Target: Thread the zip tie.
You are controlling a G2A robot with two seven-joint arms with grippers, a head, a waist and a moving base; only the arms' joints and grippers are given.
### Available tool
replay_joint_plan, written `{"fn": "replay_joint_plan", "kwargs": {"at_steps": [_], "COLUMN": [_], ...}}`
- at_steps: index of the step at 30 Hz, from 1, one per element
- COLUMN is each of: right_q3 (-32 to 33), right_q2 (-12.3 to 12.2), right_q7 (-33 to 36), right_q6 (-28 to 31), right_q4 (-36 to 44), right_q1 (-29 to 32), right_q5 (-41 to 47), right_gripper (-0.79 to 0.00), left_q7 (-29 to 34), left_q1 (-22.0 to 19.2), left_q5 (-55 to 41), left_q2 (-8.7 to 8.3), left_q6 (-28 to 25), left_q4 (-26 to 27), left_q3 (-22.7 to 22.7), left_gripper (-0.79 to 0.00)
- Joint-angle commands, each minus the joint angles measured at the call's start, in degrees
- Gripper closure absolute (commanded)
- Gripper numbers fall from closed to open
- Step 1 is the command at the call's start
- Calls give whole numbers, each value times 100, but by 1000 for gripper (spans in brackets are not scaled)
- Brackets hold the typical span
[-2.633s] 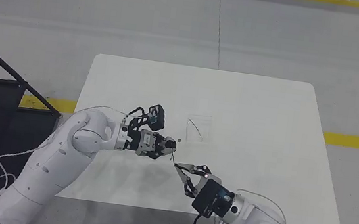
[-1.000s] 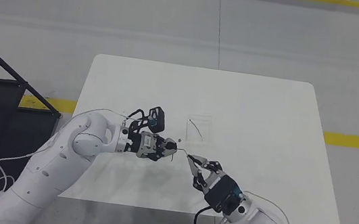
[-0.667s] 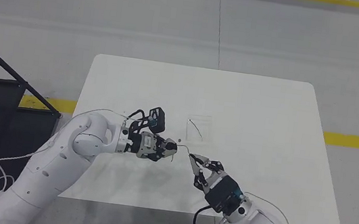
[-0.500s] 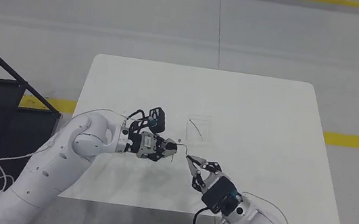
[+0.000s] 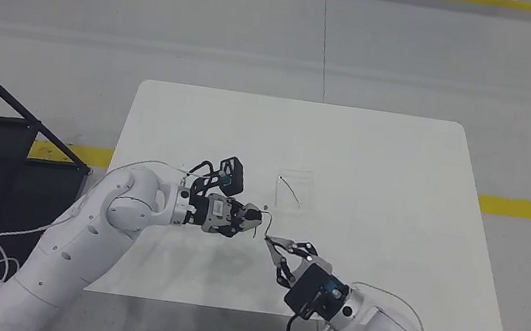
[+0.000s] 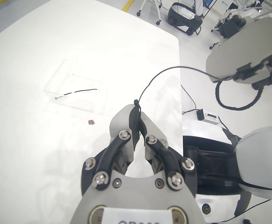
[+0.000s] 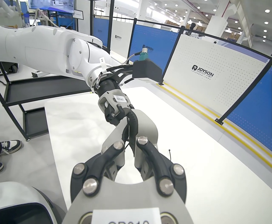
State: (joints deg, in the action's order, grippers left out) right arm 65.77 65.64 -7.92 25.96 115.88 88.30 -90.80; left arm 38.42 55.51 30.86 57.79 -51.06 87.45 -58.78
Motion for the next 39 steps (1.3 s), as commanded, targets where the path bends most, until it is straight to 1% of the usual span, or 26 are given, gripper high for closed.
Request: {"fn": "replay_joint_plan", "kwargs": {"at_steps": [1, 13, 27, 39], "right_q3": [-12, -135, -301, -453], "right_q2": [-2, -23, -26, -7], "right_q7": [52, 327, 620, 907], "right_q6": [34, 349, 522, 562], "right_q4": [3, 19, -32, -114], "right_q1": [-18, -162, -324, -504], "right_q5": [-16, -223, -316, -218], "right_gripper": [0, 0, 0, 0], "left_q7": [-4, -22, -87, -142], "left_q1": [-7, -42, -60, -63], "left_q5": [-3, -9, -6, 17], "left_q2": [-4, -28, -51, -73], "left_q6": [1, 28, 34, -19], "left_q4": [-3, -13, -34, -62], "left_q3": [9, 57, 101, 135], "left_gripper": [0, 0, 0, 0]}}
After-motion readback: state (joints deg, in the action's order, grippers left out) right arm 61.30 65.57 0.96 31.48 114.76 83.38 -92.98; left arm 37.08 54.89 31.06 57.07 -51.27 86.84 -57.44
